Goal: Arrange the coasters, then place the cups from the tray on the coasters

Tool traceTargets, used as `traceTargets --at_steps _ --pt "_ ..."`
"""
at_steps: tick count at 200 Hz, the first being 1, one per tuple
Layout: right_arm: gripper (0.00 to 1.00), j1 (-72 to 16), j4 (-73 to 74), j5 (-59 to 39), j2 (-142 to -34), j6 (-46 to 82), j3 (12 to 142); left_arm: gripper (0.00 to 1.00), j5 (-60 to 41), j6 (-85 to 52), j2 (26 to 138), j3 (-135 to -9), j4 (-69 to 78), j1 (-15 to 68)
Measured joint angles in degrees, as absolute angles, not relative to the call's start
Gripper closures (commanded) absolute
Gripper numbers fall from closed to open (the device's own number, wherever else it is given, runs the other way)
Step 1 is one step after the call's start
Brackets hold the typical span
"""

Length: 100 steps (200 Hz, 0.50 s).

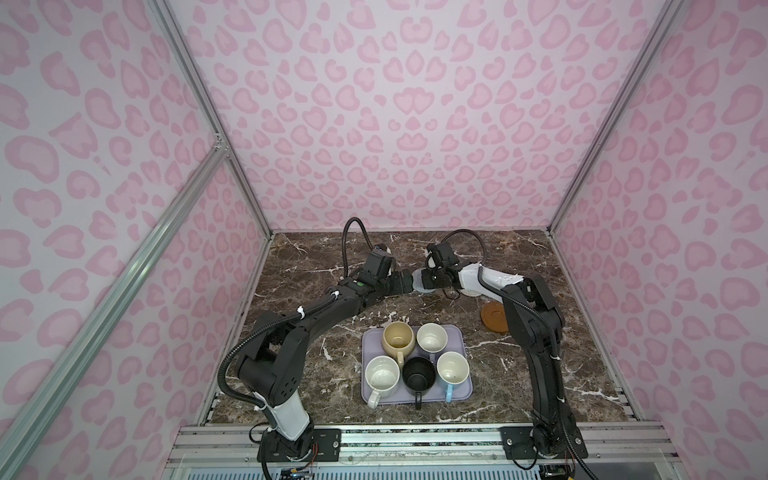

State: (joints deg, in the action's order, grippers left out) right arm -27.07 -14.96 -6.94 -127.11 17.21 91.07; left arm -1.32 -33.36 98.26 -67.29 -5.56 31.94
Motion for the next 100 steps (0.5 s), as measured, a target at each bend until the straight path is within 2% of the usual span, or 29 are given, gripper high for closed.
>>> traceTargets --at_steps 100 --pt "0.65 -27.0 -18.6 -6.2 -127.4 17.7 93.6 0.03 -1.3 -33.4 97.6 -66.9 -5.0 31.9"
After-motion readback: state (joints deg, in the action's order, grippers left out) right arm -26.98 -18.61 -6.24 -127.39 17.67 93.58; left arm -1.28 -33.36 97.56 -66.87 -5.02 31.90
